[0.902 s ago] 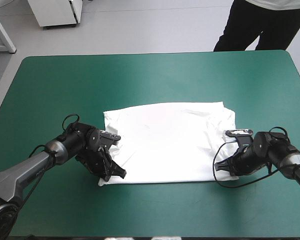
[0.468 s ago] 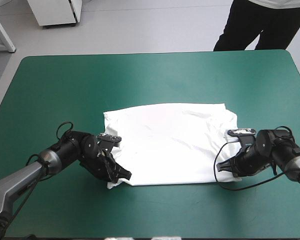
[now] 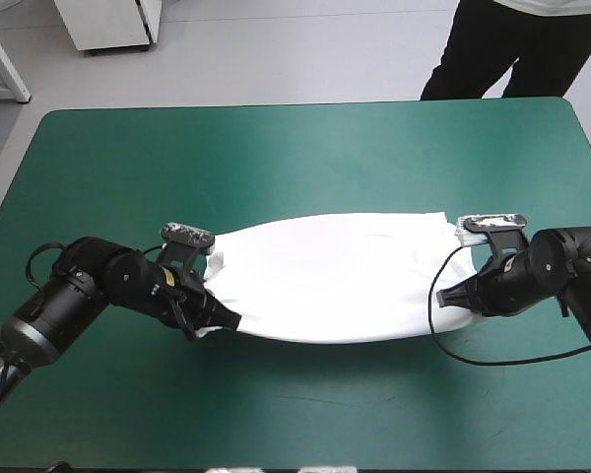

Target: Fold the cloth

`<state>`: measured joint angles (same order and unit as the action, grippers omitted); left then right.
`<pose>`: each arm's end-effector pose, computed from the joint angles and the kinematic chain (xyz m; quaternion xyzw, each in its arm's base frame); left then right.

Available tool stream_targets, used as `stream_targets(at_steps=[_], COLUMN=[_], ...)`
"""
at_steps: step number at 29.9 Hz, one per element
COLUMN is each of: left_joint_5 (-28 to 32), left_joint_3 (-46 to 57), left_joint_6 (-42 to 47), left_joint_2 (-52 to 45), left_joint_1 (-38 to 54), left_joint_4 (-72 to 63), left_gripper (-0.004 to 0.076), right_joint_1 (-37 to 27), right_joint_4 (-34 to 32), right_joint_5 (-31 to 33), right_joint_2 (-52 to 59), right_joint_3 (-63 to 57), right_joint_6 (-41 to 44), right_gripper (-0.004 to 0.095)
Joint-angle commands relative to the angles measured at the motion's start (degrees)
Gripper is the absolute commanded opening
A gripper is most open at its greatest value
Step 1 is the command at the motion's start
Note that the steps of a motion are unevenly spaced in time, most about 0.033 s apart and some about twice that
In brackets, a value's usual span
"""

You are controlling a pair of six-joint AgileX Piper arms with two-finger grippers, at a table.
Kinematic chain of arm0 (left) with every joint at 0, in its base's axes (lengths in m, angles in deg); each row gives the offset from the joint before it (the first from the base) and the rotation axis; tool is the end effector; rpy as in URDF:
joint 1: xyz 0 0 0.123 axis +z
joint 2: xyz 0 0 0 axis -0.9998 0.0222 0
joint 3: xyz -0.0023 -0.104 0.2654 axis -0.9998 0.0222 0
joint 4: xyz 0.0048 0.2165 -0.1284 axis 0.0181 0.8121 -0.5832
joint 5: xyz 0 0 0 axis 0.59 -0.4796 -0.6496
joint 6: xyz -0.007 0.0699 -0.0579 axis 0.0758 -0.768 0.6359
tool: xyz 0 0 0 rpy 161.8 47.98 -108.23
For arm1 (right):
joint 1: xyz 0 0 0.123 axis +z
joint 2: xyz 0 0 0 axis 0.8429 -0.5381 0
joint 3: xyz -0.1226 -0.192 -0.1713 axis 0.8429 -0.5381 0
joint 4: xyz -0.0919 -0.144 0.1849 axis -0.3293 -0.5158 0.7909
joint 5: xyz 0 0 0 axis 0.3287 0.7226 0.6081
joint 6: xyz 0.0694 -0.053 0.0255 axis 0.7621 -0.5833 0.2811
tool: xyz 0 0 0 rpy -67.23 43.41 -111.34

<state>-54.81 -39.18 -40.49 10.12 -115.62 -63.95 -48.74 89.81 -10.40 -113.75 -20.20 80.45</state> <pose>0.1983 -0.1174 0.3124 0.1902 0.9591 -0.1332 0.1617 0.2138 0.0417 0.3101 -0.0864 0.9797 0.0605 0.1705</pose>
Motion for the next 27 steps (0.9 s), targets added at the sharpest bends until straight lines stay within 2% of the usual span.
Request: stream_targets(at_steps=[1,8,19,27], left_joint_5=[0.3,1.4,10.8,17.4], left_joint_3=[-7.2,-14.8,-15.4,-15.8], left_joint_6=[0.7,0.8,2.9,5.8], left_joint_2=[-0.9,4.2,10.8,18.6], left_joint_1=[-0.4,-0.4,-0.3,-0.1], left_joint_4=[1.5,6.8,13.6,20.3], left_gripper=[-0.001,-0.001,-0.001,-0.001], right_joint_1=[0.0,-0.2,-4.9,-5.3], right_joint_4=[-0.7,-1.5,-1.0,0.1], right_joint_5=[-0.8,-6.7,-14.1,-17.0], right_joint_2=[1.4,0.8,-10.9,-21.1], right_joint_3=[4.0,8.3,15.9,22.7], right_joint_6=[0.4,1.3,1.7,1.7], right_gripper=[-0.0013,-0.0013,-0.0013,-0.0013])
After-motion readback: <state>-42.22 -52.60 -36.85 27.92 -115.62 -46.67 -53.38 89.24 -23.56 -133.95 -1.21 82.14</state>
